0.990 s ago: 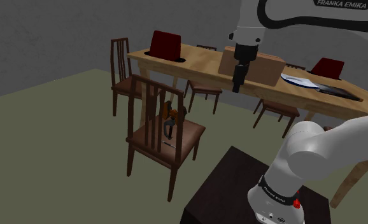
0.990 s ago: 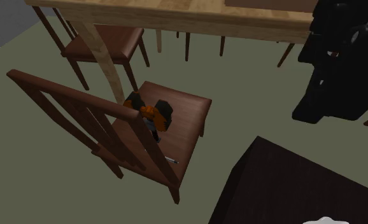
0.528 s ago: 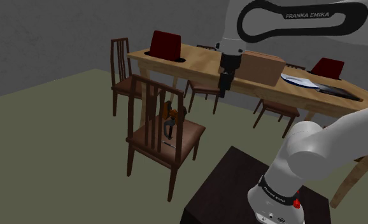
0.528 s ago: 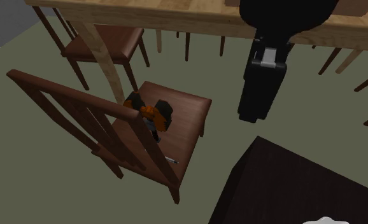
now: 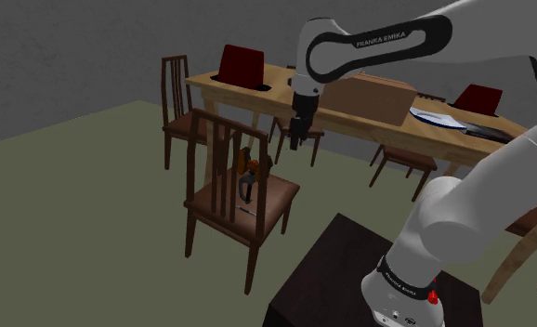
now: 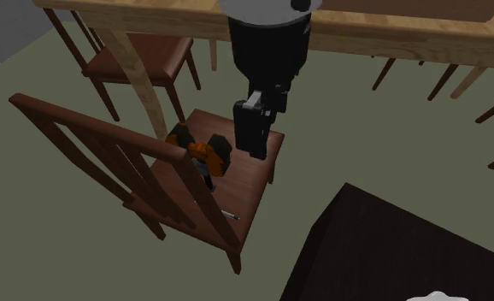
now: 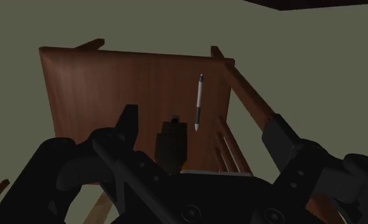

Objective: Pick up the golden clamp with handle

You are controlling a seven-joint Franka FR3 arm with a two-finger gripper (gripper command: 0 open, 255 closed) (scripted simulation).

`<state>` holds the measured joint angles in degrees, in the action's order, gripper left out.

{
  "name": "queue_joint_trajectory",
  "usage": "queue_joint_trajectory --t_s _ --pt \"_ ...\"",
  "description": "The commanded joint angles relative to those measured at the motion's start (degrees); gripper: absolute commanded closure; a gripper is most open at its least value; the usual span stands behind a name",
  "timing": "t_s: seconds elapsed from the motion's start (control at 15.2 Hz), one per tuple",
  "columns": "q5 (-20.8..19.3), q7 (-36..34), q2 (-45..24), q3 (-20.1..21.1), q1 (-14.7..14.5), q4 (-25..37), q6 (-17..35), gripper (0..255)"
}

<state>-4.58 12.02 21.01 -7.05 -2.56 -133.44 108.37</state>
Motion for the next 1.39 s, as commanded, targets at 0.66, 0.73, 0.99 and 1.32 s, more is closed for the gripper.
queue_joint_trajectory --t_s 0.66,0.73,0.99,1.32 --pt "7.5 6.5 -25.7 -1.9 -0.8 12.8 14.5 0" --pt "8.3 7.0 -27.9 -1.8 -0.7 14.4 15.1 0" --pt "9.4 7.9 -31.3 -1.6 -0.5 15.8 17.2 0" --pt "10.1 8.5 -33.7 -1.4 -0.4 14.3 21.1 0"
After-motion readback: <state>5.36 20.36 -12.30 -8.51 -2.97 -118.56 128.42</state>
